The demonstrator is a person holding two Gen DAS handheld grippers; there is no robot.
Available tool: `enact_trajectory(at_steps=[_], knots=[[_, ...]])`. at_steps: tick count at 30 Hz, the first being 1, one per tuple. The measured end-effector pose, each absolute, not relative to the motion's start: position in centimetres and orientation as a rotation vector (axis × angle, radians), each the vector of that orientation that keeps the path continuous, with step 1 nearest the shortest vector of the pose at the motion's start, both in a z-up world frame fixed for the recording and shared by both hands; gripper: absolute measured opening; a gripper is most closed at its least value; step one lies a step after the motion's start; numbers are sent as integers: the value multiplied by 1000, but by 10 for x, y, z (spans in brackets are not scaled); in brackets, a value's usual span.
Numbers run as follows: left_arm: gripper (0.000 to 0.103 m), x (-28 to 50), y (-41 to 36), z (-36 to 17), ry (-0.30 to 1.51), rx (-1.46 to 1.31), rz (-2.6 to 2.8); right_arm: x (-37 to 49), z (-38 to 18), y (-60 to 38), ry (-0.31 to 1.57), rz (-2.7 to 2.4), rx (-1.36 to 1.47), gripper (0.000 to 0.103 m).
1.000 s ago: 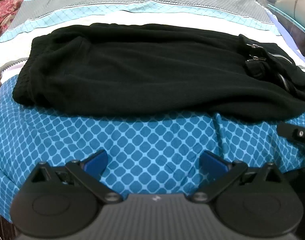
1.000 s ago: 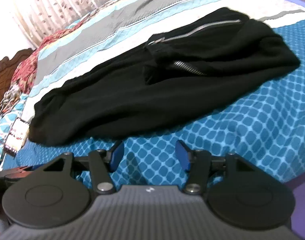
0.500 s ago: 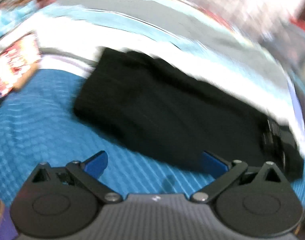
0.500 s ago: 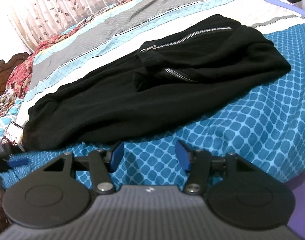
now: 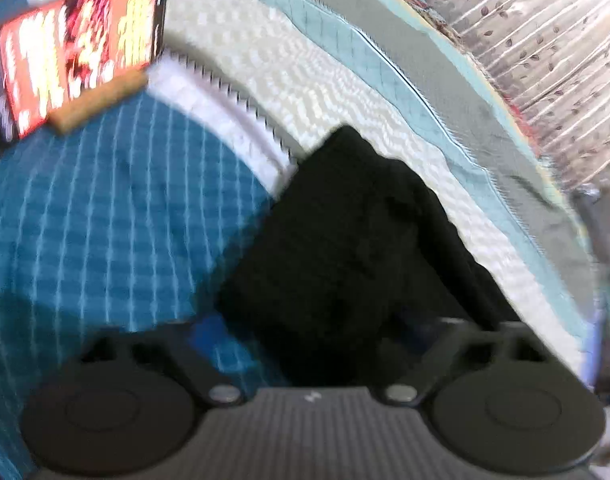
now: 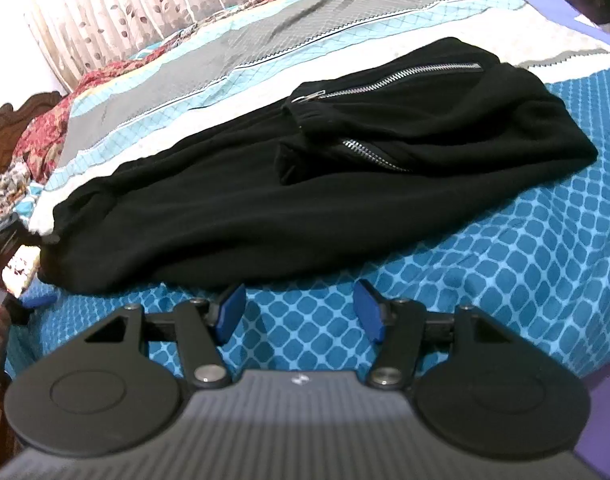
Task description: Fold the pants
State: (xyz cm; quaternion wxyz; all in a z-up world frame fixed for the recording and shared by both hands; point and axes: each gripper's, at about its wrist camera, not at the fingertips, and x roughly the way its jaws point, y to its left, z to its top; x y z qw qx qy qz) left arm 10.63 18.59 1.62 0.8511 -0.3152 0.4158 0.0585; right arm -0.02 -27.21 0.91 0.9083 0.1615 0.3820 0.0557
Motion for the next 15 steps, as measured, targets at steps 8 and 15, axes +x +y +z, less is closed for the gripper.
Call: enact_trajectory(at_steps=[8,15], knots=[[43,113,148,54,723,-486,30,30,41,-233,714,284,226,33],[43,91,57,60,580,-47,-77,125,67,-179,709,440,320,36]])
